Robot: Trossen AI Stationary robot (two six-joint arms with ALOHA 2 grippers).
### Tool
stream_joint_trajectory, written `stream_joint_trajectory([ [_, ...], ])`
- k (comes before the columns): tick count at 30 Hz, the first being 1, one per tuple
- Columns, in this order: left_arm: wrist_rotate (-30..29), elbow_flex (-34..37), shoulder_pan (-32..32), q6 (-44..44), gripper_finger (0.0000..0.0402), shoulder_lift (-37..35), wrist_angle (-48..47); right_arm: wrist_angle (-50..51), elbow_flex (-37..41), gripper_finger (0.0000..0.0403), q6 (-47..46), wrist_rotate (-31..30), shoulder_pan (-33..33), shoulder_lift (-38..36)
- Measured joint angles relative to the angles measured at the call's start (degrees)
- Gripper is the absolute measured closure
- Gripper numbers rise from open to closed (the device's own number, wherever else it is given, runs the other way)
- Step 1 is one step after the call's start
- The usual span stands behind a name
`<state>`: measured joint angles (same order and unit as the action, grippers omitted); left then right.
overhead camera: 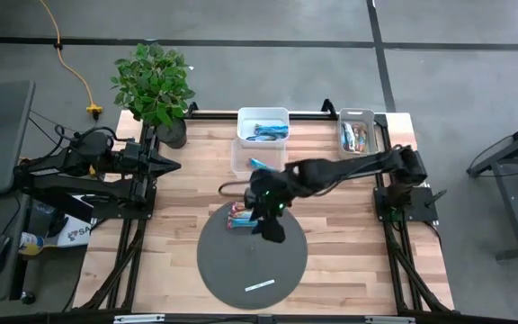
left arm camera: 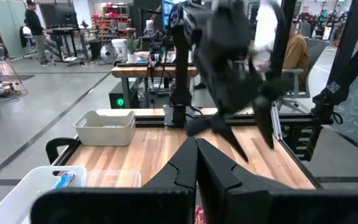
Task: Pick and place Granola Bars by type
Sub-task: Put the red granola bar into the transparent bin
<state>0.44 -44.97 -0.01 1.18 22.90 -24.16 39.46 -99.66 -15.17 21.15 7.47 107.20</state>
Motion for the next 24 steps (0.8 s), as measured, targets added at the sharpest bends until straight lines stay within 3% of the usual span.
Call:
stream_joint_trajectory([
  [5,-0.01,0.00,0.00,-0.02,0.0401,0.00,-0.02,-1.29,2.48,0.0206,2.86,-3.83,1.31,3.63],
  [11,-0.01,0.00,0.00,0.00,0.0401,0.01,-0.01,-6.33,8.54,0.0206,7.68,-18.90,3.30,5.69],
  [14,0.01,0.00,0.00,0.00,0.0401,0.00,-0.02,-10.58,12.62,0.0206,8.38,-23.56,3.89,5.74],
  [24,0.01,0.00,0.00,-0.01,0.0401,0.00,-0.02,-25.33,22.58,0.0206,7.87,-24.48,3.85,5.83],
])
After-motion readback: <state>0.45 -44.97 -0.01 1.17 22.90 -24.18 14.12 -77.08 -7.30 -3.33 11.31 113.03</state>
